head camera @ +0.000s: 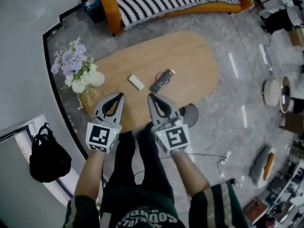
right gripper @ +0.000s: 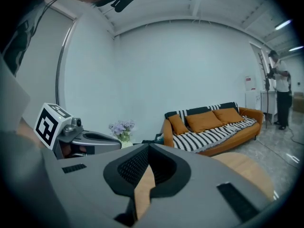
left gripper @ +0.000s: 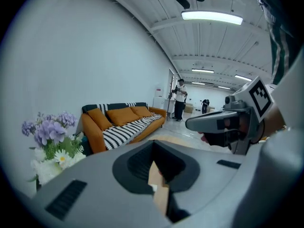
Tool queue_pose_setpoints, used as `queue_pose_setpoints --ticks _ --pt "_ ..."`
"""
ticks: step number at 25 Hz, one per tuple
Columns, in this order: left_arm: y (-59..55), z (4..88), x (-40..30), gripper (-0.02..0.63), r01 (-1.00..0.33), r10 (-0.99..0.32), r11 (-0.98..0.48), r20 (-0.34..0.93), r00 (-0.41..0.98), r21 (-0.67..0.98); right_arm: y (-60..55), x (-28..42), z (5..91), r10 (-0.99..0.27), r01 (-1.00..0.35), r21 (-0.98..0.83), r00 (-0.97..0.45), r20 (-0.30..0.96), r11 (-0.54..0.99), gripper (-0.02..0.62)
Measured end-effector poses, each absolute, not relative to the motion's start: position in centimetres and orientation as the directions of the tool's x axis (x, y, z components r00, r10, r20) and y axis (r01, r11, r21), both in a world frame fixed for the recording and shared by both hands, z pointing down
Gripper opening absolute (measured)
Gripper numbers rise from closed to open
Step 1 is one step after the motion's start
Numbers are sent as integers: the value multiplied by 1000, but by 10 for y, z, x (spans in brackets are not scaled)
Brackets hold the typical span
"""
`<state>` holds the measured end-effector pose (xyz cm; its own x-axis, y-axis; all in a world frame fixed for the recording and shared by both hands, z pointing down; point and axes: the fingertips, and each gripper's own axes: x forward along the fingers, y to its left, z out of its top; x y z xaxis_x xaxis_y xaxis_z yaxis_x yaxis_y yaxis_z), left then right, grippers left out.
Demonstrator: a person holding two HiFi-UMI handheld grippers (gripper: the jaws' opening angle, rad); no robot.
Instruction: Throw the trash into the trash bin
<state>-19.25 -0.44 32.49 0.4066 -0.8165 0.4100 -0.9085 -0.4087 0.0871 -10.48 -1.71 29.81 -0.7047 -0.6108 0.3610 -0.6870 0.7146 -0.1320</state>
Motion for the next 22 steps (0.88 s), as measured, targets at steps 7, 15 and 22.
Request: queue_pose_setpoints --ticks 7,15,22 --pt "1 374 -198 0 -918 -809 -386 444 386 95 -17 -116 377 -527 -648 -134 -708 471 750 3" --pt "6 421 -207 0 -928 -798 -356 479 365 115 -34 -129 463 -492 -663 -130 -659 570 738 169" --pt "23 447 -214 0 -934 -784 -327 510 354 146 -53 -142 551 -432 -640 -60 -581 690 766 213"
